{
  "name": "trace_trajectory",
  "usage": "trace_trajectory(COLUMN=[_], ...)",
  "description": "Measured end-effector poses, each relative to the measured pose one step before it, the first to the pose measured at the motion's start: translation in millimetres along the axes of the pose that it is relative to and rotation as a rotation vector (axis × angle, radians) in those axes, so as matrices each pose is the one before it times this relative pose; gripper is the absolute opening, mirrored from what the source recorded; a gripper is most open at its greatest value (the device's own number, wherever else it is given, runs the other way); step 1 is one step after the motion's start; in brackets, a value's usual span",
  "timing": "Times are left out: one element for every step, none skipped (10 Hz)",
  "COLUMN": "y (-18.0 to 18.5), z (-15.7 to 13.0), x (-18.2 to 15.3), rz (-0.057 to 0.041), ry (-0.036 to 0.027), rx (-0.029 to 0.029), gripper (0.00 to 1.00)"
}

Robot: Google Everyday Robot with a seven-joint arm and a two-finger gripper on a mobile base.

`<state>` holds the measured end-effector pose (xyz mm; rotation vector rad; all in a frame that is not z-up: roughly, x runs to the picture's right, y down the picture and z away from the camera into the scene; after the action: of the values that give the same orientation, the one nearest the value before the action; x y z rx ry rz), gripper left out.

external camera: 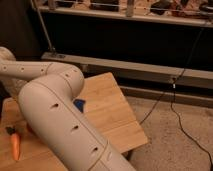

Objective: Place the ceramic cup over the eraser

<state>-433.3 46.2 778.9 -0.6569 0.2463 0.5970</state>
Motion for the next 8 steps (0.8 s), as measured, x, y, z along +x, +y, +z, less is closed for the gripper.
trace_trajectory(y=[1.13, 1.07, 0.55, 0.82, 0.11, -0.63, -1.04, -1.43], z=[0.61, 2.05, 0.70, 0.99, 1.23, 1.24, 0.25, -1.61], x=[0.19, 0.37, -0.05, -0.06, -0.18, 0.54, 0.49, -0.01], rz=[-0.00011, 0.00061, 0.00252, 0.00230, 0.00333, 0.00312, 0.00384, 0.00570], ry=[0.00120, 0.00298, 0.00086, 0.00117, 0.00095, 0.00312, 0.00201, -0.00221], rx=[-0.00046, -0.00120, -0.00275, -0.00315, -0.00103, 0.00073, 0.00078, -0.00149], gripper=[0.80, 0.80, 0.80, 0.80, 0.80, 0.80, 0.80, 0.80])
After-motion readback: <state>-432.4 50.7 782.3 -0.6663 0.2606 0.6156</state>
